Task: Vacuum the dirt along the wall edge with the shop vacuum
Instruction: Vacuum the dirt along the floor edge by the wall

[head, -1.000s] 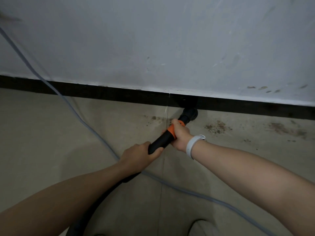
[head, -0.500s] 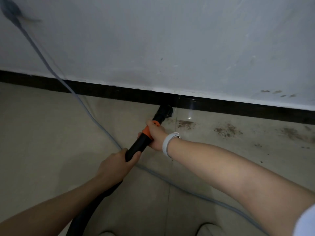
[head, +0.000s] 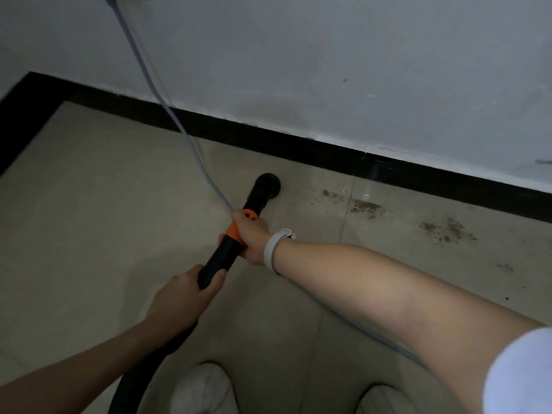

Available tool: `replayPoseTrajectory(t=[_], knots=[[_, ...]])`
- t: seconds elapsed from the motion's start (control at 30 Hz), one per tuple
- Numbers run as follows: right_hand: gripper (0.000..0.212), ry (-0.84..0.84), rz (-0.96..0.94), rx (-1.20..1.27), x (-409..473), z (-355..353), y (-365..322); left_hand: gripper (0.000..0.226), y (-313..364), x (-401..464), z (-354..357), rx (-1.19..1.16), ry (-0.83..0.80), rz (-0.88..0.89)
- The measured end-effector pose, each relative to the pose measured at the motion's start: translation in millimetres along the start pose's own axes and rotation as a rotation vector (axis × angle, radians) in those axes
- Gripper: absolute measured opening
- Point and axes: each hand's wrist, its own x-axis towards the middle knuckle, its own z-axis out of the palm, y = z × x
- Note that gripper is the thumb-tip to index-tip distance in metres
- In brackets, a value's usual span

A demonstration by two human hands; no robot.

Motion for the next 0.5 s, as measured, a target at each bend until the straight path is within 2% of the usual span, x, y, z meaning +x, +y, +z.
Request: replayPoseTrajectory(t=[0.2, 0.5], knots=[[0.033, 0.097, -0.076, 0.050, -19, -46, -16, 0.041, 39, 8, 10, 0.065, -0.077, 0.120], [0.015, 0.289, -0.138, 0.322, -63, -140, -28, 0.041, 107, 9, 47, 0.154, -0.233, 0.371]])
